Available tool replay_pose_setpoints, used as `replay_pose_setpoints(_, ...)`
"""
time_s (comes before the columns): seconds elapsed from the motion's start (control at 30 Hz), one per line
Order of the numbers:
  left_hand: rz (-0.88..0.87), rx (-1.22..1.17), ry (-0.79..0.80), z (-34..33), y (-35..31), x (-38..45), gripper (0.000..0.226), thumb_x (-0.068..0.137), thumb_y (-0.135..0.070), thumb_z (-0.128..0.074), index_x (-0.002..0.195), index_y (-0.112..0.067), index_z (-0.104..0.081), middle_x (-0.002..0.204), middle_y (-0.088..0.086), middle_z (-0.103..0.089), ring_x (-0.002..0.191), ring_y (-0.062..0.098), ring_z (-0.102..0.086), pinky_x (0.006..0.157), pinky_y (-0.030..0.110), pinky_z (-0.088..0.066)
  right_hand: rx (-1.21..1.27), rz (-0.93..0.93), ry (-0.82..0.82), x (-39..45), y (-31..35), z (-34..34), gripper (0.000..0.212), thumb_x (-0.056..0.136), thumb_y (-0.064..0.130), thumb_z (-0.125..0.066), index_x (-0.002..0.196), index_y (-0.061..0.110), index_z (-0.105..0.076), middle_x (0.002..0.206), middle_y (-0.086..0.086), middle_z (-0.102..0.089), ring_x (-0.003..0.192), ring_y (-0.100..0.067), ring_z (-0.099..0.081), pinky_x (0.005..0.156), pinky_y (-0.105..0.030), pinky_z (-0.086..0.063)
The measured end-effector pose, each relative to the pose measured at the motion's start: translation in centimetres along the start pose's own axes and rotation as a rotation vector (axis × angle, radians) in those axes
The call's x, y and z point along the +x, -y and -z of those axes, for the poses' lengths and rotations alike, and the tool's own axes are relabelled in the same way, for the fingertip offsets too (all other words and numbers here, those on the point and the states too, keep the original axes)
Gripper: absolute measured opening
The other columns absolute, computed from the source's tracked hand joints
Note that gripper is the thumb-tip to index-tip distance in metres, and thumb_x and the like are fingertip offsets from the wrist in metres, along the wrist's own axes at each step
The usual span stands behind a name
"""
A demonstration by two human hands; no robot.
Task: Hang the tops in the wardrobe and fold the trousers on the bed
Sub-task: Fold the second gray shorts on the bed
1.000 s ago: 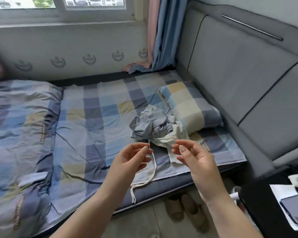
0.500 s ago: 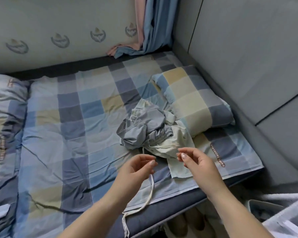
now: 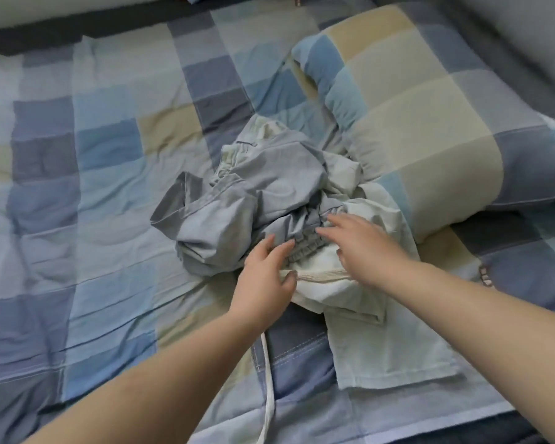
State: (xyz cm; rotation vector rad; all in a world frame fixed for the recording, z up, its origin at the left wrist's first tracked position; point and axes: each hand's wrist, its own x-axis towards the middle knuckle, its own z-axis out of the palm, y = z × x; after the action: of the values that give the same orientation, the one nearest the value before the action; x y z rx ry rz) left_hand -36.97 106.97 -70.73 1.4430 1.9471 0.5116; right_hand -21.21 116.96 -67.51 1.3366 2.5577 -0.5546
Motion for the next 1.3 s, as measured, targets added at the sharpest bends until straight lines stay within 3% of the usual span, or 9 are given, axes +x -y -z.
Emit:
replay_pose_setpoints(0.13, 0.056, 0.126, 0.027, -3.2, 1.6, 3.6, 0.073, 0.087, -0.031, -0.058, 0.15, -0.032, -0.02, 0.159, 0.002, -0.014, 0.145, 0.023, -0.015, 0.115, 0.043, -0.025, -0.175, 0.062, -0.049, 4.5, -0.4, -3.0, 0.059, 0.09, 0.019, -0.052, 0.144, 0.027, -0.031, 0.15, 0.001, -0.031, 0.14, -0.02, -0.021, 0.115, -0.042, -0.016)
replay_pose_setpoints(0.33, 0.098, 0.155, -0.104, -5.5, 3.5, 5.8, 0.073, 0.085, -0.023, -0.06, 0.147, -0.037, -0.024, 0.154, -0.003, -0.023, 0.139, 0.025, -0.025, 0.108, 0.051, -0.028, -0.386, 0.059, -0.106, 7.1, -0.8, -6.6, 0.041, 0.091, 0.019, -0.043, 0.132, 0.018, -0.039, 0.128, -0.005, -0.046, 0.124, -0.026, -0.04, 0.105, -0.045, -0.025)
replay_pose_setpoints(0.53, 0.103, 0.16, -0.137, -4.8, 3.0, 4.9, 0.066, 0.084, -0.032, -0.057, 0.144, -0.036, -0.03, 0.144, -0.005, -0.038, 0.131, 0.024, -0.035, 0.102, 0.045, -0.032, 0.024, 0.015, -0.197, 6.8, 0.3, -3.6, 0.025, 0.092, 0.026, -0.043, 0.113, 0.022, -0.055, 0.104, -0.007, -0.066, 0.098, -0.031, -0.058, 0.075, -0.038, -0.038)
replay_pose_setpoints(0.7, 0.133, 0.045, -0.23, -0.1, 2.1, 4.3, 0.046, 0.082, -0.013, -0.048, 0.121, -0.036, -0.057, 0.116, -0.003, -0.057, 0.117, 0.023, -0.047, 0.096, 0.044, -0.038, 0.295, 0.031, -0.156, 4.3, 2.4, 1.3, 0.016, 0.086, 0.03, -0.059, 0.101, 0.028, -0.062, 0.099, 0.0, -0.068, 0.096, -0.023, -0.059, 0.073, -0.033, -0.044)
replay_pose_setpoints(0.83, 0.19, 0.019, -0.395, 5.1, 1.8, 2.8, 0.044, 0.081, -0.004, -0.052, 0.118, -0.024, -0.063, 0.119, 0.002, -0.059, 0.116, 0.027, -0.049, 0.097, 0.044, -0.039, 0.431, 0.076, -0.227, 1.7, 3.5, 7.1, 0.013, 0.085, 0.024, -0.064, 0.097, 0.028, -0.066, 0.089, 0.009, -0.065, 0.088, -0.013, -0.055, 0.069, -0.022, -0.036)
replay_pose_setpoints(0.93, 0.15, 0.102, -0.434, 10.1, 1.5, 1.1, 0.041, 0.078, -0.001, -0.055, 0.113, -0.018, -0.066, 0.119, 0.008, -0.058, 0.113, 0.032, -0.05, 0.095, 0.044, -0.041, 0.358, 0.103, -0.253, -0.6, 4.6, 11.7, 0.011, 0.085, 0.023, -0.064, 0.094, 0.028, -0.066, 0.079, 0.013, -0.058, 0.08, -0.01, -0.049, 0.058, -0.02, -0.031)
replay_pose_setpoints(1.07, 0.134, 0.264, -0.461, 16.6, 0.9, -2.3, 0.031, 0.077, -0.001, -0.058, 0.105, -0.012, -0.067, 0.113, 0.012, -0.06, 0.105, 0.036, -0.05, 0.085, 0.042, -0.041, 0.262, 0.128, -0.251, -3.8, 6.2, 17.6, 0.015, 0.086, 0.022, -0.062, 0.1, 0.024, -0.066, 0.09, -0.001, -0.067, 0.083, -0.02, -0.055, 0.064, -0.029, -0.034)
replay_pose_setpoints(1.17, 0.201, 0.262, -0.548, 21.4, -0.2, -5.0, 0.03, 0.081, -0.002, -0.055, 0.102, -0.017, -0.069, 0.112, 0.008, -0.061, 0.105, 0.036, -0.05, 0.084, 0.04, -0.038, 0.215, 0.129, -0.271, -5.8, 7.8, 21.8, 0.015, 0.088, 0.021, -0.061, 0.101, 0.024, -0.066, 0.092, -0.003, -0.068, 0.084, -0.023, -0.056, 0.065, -0.027, -0.031)
replay_pose_setpoints(1.3, 0.26, 0.293, -0.51, 26.6, 0.2, -10.1, 0.034, 0.084, -0.003, -0.054, 0.107, -0.023, -0.07, 0.117, 0.004, -0.062, 0.111, 0.033, -0.051, 0.088, 0.04, -0.04, 0.186, 0.138, -0.227, -9.0, 10.3, 24.9, 0.014, 0.089, 0.02, -0.06, 0.099, 0.027, -0.066, 0.093, -0.001, -0.069, 0.079, -0.019, -0.054, 0.063, -0.028, -0.033)
